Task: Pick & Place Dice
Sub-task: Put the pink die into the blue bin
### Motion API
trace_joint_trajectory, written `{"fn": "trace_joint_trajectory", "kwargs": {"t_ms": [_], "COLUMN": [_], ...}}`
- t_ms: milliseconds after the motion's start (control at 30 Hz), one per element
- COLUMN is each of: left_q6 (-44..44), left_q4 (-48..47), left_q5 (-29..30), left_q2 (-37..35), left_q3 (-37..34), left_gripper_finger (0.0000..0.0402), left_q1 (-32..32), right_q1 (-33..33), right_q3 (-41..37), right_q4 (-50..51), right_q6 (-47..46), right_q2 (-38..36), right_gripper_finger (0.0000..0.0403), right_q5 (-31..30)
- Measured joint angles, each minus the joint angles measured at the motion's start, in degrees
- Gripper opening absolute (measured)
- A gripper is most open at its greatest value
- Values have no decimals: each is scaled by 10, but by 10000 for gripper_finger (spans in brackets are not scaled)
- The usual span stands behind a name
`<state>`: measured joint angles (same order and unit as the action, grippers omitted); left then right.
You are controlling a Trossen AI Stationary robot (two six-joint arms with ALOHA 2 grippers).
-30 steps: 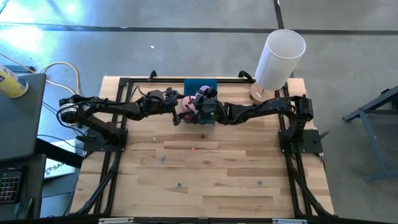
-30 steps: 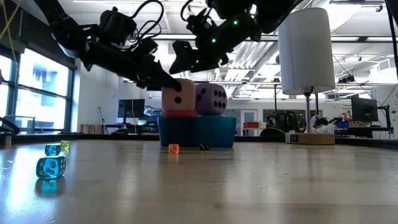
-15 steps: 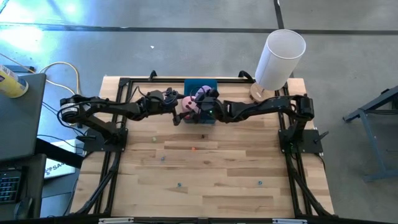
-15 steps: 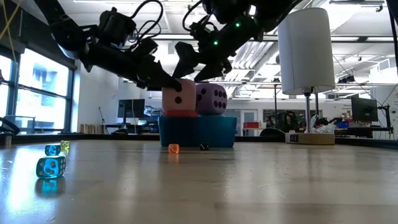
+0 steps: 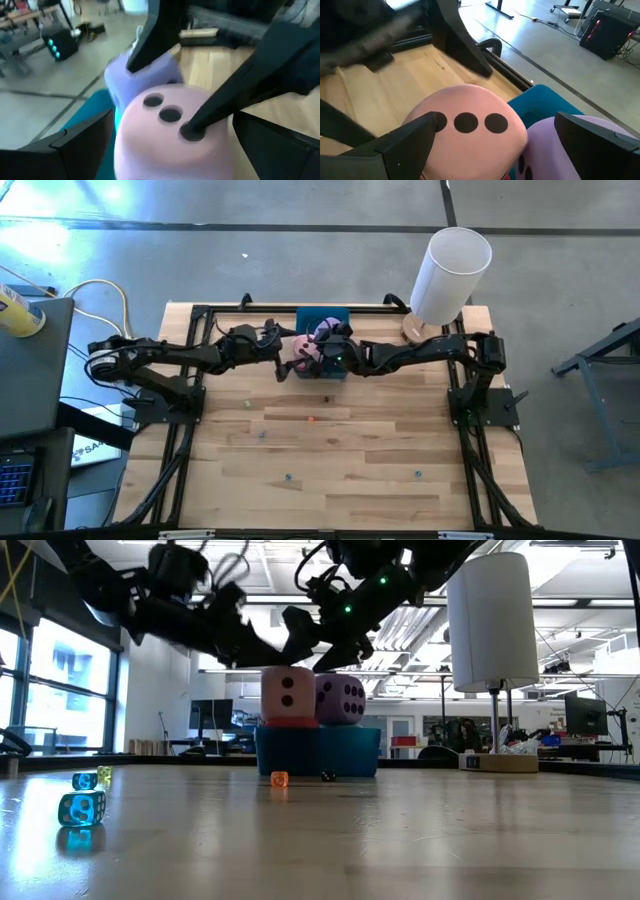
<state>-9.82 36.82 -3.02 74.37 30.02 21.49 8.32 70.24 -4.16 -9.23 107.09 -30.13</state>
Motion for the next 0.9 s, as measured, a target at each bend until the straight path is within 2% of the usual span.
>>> {"fn": "trace_joint_trajectory", "kwargs": {"t_ms": [300,667,900], "left_q6": [5,-9,-9], "left_q4": [7,-123,-188], "left_q5": [4,91,95], "left_q2": [-71,-162,-169], "left_q3": [5,4,4], "left_gripper_finger": [398,398,398], "left_q1": [1,0,0], "right_q1": [1,-4,-8], "right_q3": [0,-3,-4], "right_q4": [-2,-2,5], "right_q6": [5,24,43], "right_q2": [0,-24,-47], "right_gripper_finger": [396,396,396], "right_q5": [-5,-29,-49]}}
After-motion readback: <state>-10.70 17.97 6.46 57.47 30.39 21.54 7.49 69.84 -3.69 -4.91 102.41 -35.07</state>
